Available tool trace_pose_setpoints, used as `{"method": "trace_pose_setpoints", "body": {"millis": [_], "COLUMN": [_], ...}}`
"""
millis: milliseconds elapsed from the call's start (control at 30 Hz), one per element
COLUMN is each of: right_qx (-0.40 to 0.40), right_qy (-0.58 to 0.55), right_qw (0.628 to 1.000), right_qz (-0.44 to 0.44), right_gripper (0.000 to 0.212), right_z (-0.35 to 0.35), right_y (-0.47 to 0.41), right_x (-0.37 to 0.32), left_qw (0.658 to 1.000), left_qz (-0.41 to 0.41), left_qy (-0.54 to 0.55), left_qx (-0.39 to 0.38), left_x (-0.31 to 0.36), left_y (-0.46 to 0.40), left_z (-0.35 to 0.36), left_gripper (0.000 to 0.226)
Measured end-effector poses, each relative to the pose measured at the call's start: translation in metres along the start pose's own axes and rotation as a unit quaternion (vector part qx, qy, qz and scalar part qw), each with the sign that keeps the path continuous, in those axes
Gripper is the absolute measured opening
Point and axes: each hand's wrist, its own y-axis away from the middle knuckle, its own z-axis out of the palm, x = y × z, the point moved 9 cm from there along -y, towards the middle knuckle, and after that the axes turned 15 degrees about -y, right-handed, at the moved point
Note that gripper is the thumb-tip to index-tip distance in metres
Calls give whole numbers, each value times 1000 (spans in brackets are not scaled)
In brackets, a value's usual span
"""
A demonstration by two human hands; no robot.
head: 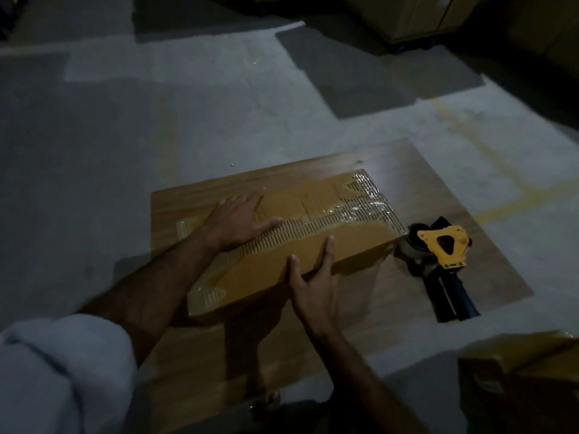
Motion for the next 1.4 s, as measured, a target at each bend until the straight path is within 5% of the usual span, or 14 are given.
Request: {"method": "trace_pose_setpoints", "body": {"millis": [133,367,667,967,1400], "right_qx": [10,82,202,333,490], "right_qy": [-31,96,61,86,92], "right_qw": [999,992,965,922,862], "right_qz": [20,-28,-158,-178,-95], "right_gripper": [91,83,70,65,68], "right_z": [5,-40,-162,-395,-772], "right_y": [-2,0,23,64,148], "right_x": [10,-7,-81,-90,-1], "left_qw": [1000,994,972,945,893], "left_qz": [18,109,138,237,387], "left_qy": [10,15,-15,-16,16], "left_qx": [-14,9,189,226,231], "left_x": [0,40,155,388,805], "left_y": [4,43,66,83,151], "left_z": [-2,-15,-126,-168,-177], "left_gripper": [113,105,95,93,89]}}
